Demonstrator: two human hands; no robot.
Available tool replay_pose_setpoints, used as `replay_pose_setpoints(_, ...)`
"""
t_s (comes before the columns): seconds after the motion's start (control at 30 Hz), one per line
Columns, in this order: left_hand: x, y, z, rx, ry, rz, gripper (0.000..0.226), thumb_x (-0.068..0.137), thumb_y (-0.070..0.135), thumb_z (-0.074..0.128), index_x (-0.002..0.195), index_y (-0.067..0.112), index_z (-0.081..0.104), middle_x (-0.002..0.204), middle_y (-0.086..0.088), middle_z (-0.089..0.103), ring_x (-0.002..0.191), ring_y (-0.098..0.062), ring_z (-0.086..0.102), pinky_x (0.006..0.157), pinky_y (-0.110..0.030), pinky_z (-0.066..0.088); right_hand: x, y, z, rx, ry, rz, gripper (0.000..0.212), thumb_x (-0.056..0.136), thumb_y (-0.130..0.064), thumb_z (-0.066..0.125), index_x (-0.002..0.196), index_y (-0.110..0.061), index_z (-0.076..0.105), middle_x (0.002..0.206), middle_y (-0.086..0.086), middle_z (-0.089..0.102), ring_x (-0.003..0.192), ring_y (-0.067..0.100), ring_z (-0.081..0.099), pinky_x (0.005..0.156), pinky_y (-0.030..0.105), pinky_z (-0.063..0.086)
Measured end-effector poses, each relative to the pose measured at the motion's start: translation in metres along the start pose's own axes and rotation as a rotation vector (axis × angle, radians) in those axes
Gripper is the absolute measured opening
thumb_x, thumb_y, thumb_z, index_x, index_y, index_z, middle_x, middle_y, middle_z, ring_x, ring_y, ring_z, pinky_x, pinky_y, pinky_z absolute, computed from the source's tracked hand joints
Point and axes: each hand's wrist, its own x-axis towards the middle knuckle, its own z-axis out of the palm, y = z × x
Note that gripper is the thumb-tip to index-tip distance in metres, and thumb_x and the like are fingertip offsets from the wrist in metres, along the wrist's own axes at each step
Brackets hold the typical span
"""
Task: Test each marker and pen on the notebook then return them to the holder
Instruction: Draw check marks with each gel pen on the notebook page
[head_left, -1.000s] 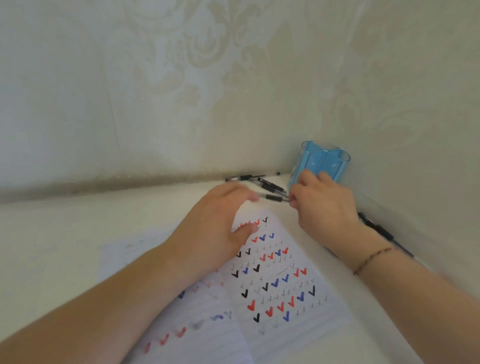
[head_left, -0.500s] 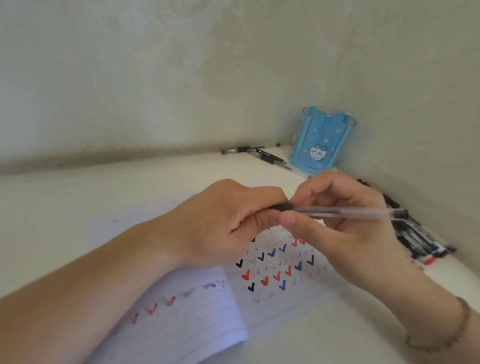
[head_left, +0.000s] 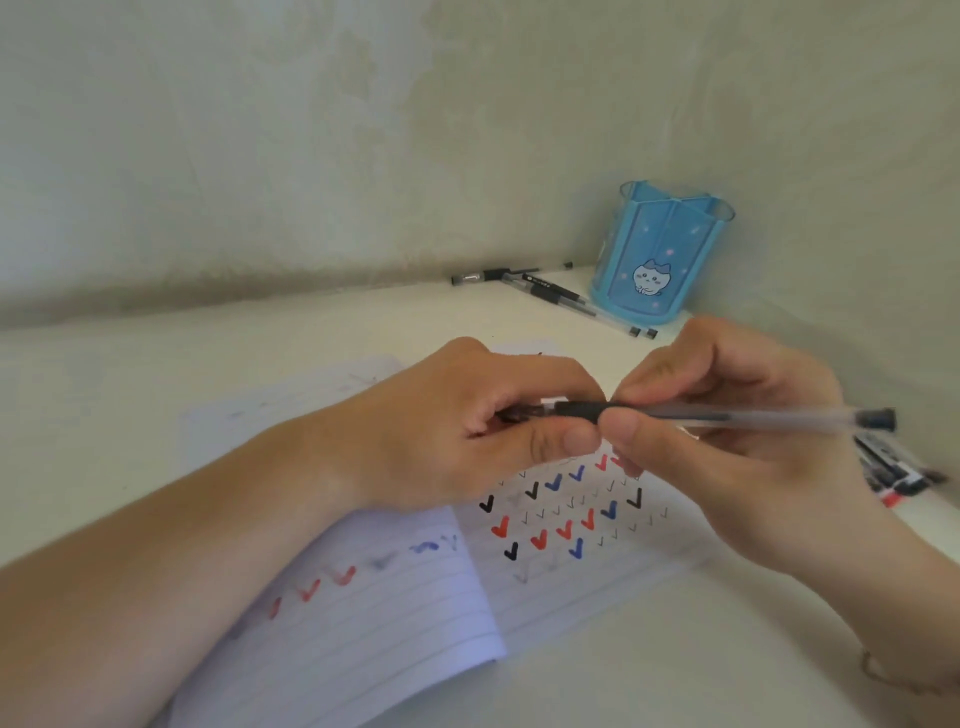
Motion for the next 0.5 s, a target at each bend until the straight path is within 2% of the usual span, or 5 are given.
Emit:
replay_pose_setpoints(0.1, -0.003, -0.006, -0.004, -0.029, -0.018, -0.115, 0.023, 0.095, 0.039, 0.040, 0.104, 0.029, 0.058, 0.053, 0.000, 0.040, 0.051, -0.014, 0.036, 0.052, -0.025, 0.031, 0.000, -0.001, -0.002, 0.314, 0.076, 0.061, 0.015, 0.062, -0.010, 0.063, 0.061, -0.021, 0.053, 0.047, 0.000, 0.055, 0.038, 0.026, 0.046, 0.045, 0.028, 0.037)
replay_pose_setpoints(0.2, -0.001, -0.011, -0.006, -0.169, 0.130, -0.236, 0.030, 0.087, 0.016, 0.032, 0.099, 0.022, 0.059, 0.061, 0.007, 0.043, 0.060, -0.009, 0.040, 0.060, -0.021, 0.037, -0.005, -0.007, 0.002, 0.562, -0.085, 0.173, 0.009, 0.060, -0.009, 0.062, 0.068, -0.011, 0.063, 0.047, 0.012, 0.056, 0.038, 0.029, 0.048, 0.043, 0.029, 0.038)
replay_pose_setpoints(0.3, 0.002, -0.017, -0.001, 0.016, 0.187, -0.241, 0.025, 0.094, 0.019, 0.034, 0.104, 0.027, 0.055, 0.069, -0.006, 0.052, 0.065, -0.020, 0.047, 0.064, -0.037, 0.043, -0.012, -0.007, 0.016, 0.393, -0.252, 0.300, 0.016, 0.072, -0.019, 0.074, 0.067, -0.006, 0.066, 0.051, 0.014, 0.065, 0.041, 0.024, 0.055, 0.043, 0.024, 0.043)
replay_pose_setpoints(0.4, 0.001, -0.021, 0.000, 0.170, 0.144, -0.204, 0.025, 0.097, 0.025, 0.044, 0.120, 0.029, 0.052, 0.077, 0.013, 0.056, 0.071, -0.006, 0.052, 0.068, -0.024, 0.041, -0.016, -0.004, 0.026, 0.199, -0.203, 0.416, 0.033, 0.071, -0.019, 0.078, 0.057, -0.001, 0.054, 0.045, 0.007, 0.062, 0.035, 0.018, 0.050, 0.037, 0.024, 0.036)
replay_pose_setpoints(0.5, 0.001, -0.019, 0.000, 0.179, 0.121, -0.226, 0.029, 0.096, 0.022, 0.054, 0.123, 0.032, 0.052, 0.087, 0.019, 0.060, 0.077, -0.006, 0.058, 0.073, -0.021, 0.043, -0.015, -0.003, 0.030, 0.085, -0.160, 0.414, 0.038, 0.070, -0.019, 0.076, 0.054, 0.000, 0.047, 0.048, 0.014, 0.060, 0.041, 0.034, 0.052, 0.039, 0.041, 0.034)
